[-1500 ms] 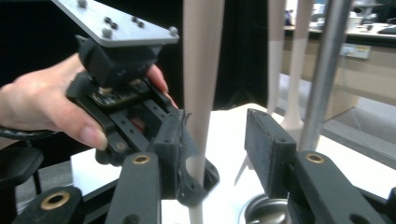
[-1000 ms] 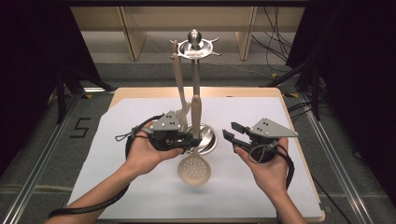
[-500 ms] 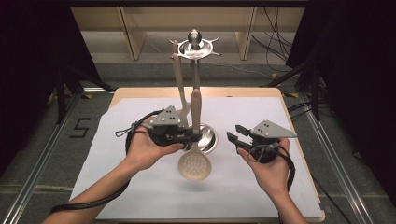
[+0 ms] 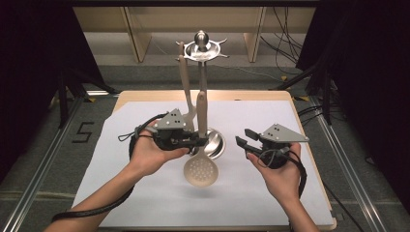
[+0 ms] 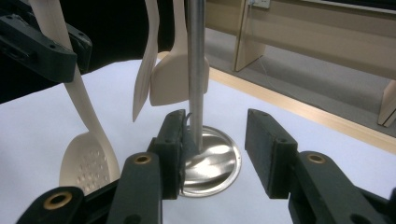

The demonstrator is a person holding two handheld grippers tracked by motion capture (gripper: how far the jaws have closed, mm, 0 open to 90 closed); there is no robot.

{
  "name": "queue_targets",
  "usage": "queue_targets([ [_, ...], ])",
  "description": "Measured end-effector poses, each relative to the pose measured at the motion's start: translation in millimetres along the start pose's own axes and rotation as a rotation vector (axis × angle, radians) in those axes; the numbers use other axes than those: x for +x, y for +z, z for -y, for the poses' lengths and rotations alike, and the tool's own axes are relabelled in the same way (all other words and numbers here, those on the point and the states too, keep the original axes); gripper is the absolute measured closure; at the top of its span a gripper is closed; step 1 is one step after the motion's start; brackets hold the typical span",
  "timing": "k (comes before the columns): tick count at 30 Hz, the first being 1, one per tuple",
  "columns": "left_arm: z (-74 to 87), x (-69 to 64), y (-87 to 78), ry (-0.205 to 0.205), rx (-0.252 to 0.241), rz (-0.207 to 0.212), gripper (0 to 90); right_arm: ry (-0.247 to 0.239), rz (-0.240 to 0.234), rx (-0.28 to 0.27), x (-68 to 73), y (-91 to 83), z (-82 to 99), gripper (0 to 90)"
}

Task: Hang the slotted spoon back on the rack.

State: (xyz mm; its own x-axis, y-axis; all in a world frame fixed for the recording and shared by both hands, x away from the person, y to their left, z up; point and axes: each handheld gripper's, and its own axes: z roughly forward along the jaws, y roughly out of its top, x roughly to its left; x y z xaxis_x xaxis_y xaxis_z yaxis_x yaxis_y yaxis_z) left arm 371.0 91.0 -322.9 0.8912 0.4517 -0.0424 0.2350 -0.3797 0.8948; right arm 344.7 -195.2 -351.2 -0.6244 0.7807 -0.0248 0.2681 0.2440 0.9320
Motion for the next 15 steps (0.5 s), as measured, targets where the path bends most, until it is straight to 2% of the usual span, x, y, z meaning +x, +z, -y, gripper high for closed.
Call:
queue_targets([
  [2,-0.1,0.0,-0.1,0.001,0.001,-0.001,77.6,0.008,-0.002,0.012,0.2,-0.5,0.2,59.5],
  [3,-0.4,0.3,0.2,0.005,0.003,0.001,77.7,-0.029,-0.009,0.020,-3.9,-0.2,0.0,59.4],
  [6,-1.5,1.8,1.5,0.004,0.002,-0.002,77.6,-0.015,0.011,0.013,-6.5,1.7,2.0,59.2],
  [7,-2.0,2.5,1.6,0.005,0.005,-0.002,77.6,0.015,0.003,0.033,-5.8,0.9,2.4,59.1],
  [10,-3.1,3.6,1.6,0.006,0.003,-0.002,77.6,0.005,0.009,0.023,-8.7,1.9,3.8,58.6],
  [11,-3.3,3.9,1.8,0.004,0.001,-0.001,77.6,0.007,0.003,0.038,-9.5,0.7,3.7,58.5],
  [13,-4.3,4.4,2.2,0.002,0.003,-0.002,77.6,-0.013,0.006,0.025,-11.9,0.8,3.9,58.4],
  [15,-4.7,4.3,2.4,0.002,0.003,-0.001,77.6,-0.002,0.016,0.024,-11.5,-0.2,3.6,58.3],
])
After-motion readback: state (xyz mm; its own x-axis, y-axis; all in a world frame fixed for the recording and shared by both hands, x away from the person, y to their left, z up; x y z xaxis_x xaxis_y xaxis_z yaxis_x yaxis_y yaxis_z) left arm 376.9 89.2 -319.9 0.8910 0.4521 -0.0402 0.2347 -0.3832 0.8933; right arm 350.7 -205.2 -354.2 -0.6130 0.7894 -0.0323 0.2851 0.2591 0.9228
